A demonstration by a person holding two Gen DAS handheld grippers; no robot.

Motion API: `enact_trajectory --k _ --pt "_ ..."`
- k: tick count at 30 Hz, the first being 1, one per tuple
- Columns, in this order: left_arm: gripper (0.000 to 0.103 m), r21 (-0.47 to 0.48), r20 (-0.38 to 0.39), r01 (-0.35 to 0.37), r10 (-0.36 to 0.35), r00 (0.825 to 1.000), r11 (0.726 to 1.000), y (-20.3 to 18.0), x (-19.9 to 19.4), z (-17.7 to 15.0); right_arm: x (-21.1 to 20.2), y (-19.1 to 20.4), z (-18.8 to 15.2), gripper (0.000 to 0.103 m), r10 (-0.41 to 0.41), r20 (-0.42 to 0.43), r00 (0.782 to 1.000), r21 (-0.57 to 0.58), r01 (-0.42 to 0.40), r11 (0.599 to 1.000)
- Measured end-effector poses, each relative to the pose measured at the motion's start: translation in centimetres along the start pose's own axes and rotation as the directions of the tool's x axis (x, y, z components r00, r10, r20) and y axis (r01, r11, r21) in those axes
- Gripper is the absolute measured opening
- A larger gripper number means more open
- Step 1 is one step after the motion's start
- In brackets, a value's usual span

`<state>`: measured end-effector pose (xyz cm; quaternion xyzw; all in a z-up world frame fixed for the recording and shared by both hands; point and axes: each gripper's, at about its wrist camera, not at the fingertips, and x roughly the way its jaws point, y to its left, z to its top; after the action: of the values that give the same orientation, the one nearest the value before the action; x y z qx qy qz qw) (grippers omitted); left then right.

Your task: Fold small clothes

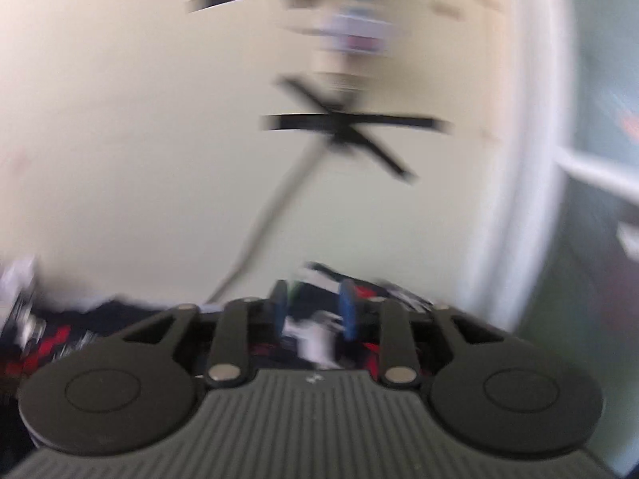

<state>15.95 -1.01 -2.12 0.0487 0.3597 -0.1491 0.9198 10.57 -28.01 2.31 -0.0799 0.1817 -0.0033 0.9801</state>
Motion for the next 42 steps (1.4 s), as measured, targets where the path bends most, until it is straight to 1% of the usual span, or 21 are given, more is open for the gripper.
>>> enact_trajectory --k 1,2,5,7,10,12,13,14,15,17,18,19,20,22,24,27,30,34,37,39,42 --pt "0.097 0.000 0.000 0.000 0.000 1.000 1.000 0.0 0.0 0.0 0.5 1.2 0.5 0.045 0.029 -0.019 0.999 -0.084 -0.030 0.996" --pt "0.097 0.000 0.000 0.000 0.000 1.000 1.000 0.0 0.0 0.0 1.1 2.3 0.6 0.045 0.042 -0.040 0.998 -0.169 -0.048 0.984" --pt "0.098 -0.001 0.000 0.000 0.000 1.000 1.000 0.0 0.0 0.0 3.3 4.7 -0.2 0.045 0.023 -0.102 0.995 -0.391 -0.062 0.918" --pt "0.098 -0.001 0.000 0.000 0.000 1.000 1.000 -0.1 0.0 0.0 4.3 5.5 -0.6 0.045 0.024 -0.142 0.990 -0.454 -0.087 0.887" --pt "0.099 -0.001 -0.002 0.003 -0.003 1.000 1.000 -0.1 0.1 0.0 6.2 6.3 -1.4 0.045 0.049 -0.241 0.969 -0.500 -0.168 0.849" --pt "0.099 0.000 -0.002 0.004 -0.004 1.000 1.000 -0.1 0.1 0.0 6.8 7.5 -2.4 0.043 0.021 -0.261 0.965 -0.564 -0.170 0.808" --pt "0.099 0.000 -0.003 0.004 -0.004 1.000 1.000 -0.1 0.1 0.0 7.3 7.8 -2.7 0.027 0.009 -0.270 0.963 -0.577 -0.169 0.799" --pt "0.099 0.001 -0.003 0.004 -0.004 1.000 1.000 -0.1 0.1 0.0 7.9 7.8 -2.7 0.007 -0.014 -0.261 0.965 -0.573 -0.143 0.807" --pt "0.099 0.001 -0.002 0.004 -0.004 1.000 1.000 -0.1 0.1 0.0 8.7 7.3 -2.4 0.006 -0.052 -0.234 0.971 -0.538 -0.085 0.839" --pt "0.099 0.002 -0.002 0.004 -0.004 1.000 1.000 -0.2 0.1 0.1 10.6 4.5 -0.9 0.007 -0.136 -0.217 0.967 -0.348 0.054 0.936" --pt "0.099 0.002 -0.002 0.005 -0.005 1.000 1.000 -0.2 0.1 0.1 11.2 2.6 -0.3 0.009 -0.117 -0.242 0.963 -0.209 0.066 0.976" --pt "0.099 0.001 -0.002 0.006 -0.006 1.000 1.000 -0.2 0.1 0.1 11.2 1.3 0.0 0.016 -0.086 -0.255 0.963 -0.099 0.063 0.993" --pt "0.100 0.001 -0.003 0.006 -0.006 1.000 1.000 -0.2 0.1 0.1 10.7 0.2 0.2 0.027 -0.052 -0.253 0.966 -0.018 0.049 0.999" --pt "0.100 0.001 -0.004 0.007 -0.007 1.000 1.000 -0.3 0.1 0.1 8.4 -1.3 0.5 0.046 0.011 -0.205 0.979 0.068 0.003 0.998" --pt "0.100 0.002 -0.003 0.006 -0.006 1.000 1.000 -0.2 0.1 0.1 5.1 -3.5 0.8 0.047 0.008 -0.143 0.990 0.141 0.013 0.990" --pt "0.100 0.002 -0.003 0.007 -0.007 1.000 1.000 -0.2 0.1 0.1 0.5 -7.5 -0.6 0.047 -0.037 -0.103 0.994 0.258 0.062 0.964" --pt "0.100 0.002 -0.002 0.007 -0.007 1.000 1.000 -0.2 0.1 0.1 -3.3 -10.3 -3.7 0.047 -0.087 -0.139 0.987 0.322 0.128 0.938" --pt "0.100 -0.020 -0.001 0.025 -0.025 1.000 0.999 0.4 -0.2 0.3 -6.0 -11.7 -8.5 0.052 -0.105 -0.225 0.969 0.343 0.180 0.922" --pt "0.100 -0.089 0.010 0.041 -0.041 0.999 0.995 1.8 -1.0 0.8 -6.3 -12.3 -11.5 0.052 -0.079 -0.282 0.956 0.417 0.196 0.888" --pt "0.100 -0.148 0.029 0.059 -0.056 0.998 0.987 3.1 -1.7 1.2 -6.2 -11.9 -12.4 0.053 -0.064 -0.291 0.955 0.444 0.194 0.875" --pt "0.100 -0.231 0.060 0.071 -0.058 0.996 0.970 5.2 -2.6 1.6 -6.4 -10.6 -13.2 0.066 -0.037 -0.289 0.957 0.440 0.167 0.882"
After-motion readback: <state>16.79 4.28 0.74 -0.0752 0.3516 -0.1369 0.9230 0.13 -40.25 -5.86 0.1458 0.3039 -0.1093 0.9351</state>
